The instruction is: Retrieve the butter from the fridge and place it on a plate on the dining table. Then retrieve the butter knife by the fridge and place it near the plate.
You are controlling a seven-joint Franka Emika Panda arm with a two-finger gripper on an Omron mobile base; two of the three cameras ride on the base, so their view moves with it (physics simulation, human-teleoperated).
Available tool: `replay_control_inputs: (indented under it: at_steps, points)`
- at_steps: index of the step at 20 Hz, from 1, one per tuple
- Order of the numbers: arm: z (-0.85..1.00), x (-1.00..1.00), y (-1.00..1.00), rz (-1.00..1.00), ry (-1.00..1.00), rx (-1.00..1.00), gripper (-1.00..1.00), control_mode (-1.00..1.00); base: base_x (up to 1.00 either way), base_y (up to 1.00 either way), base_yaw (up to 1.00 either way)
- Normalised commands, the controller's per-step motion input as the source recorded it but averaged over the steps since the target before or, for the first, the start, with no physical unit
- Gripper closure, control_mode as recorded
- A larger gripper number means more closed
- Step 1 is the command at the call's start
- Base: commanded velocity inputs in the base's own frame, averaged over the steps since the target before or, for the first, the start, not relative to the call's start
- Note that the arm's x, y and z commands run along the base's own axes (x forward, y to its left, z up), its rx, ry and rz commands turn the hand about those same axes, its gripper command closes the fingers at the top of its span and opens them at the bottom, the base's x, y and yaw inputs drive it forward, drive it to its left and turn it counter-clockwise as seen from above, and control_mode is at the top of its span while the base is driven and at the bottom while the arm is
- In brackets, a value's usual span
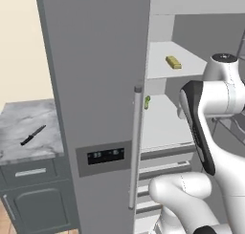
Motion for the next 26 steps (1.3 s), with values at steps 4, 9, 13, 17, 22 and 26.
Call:
replay_control_inputs:
  at_steps: [4, 9, 13, 17, 22, 26]
  points:
    - [0.0, 0.0, 0.0, 0.0, 0.0, 0.0, -1.0, 1.0, 0.16, -0.32, -0.04]
    - [0.0, 0.0, 0.0, 0.0, 0.0, 0.0, -1.0, 1.0, 0.46, -0.27, -0.02]
    - [0.0, 0.0, 0.0, 0.0, 0.0, 0.0, -1.0, 1.0, 0.48, -0.03, 0.0]
    - [0.0, 0.0, 0.0, 0.0, 0.0, 0.0, -1.0, 1.0, 0.42, -0.21, 0.0]
    - [0.0, 0.0, 0.0, 0.0, 0.0, 0.0, -1.0, 1.0, 0.48, -0.44, 0.0]
    - [0.0, 0.0, 0.0, 0.0, 0.0, 0.0, -1.0, 1.0, 0.25, -0.24, 0.0]
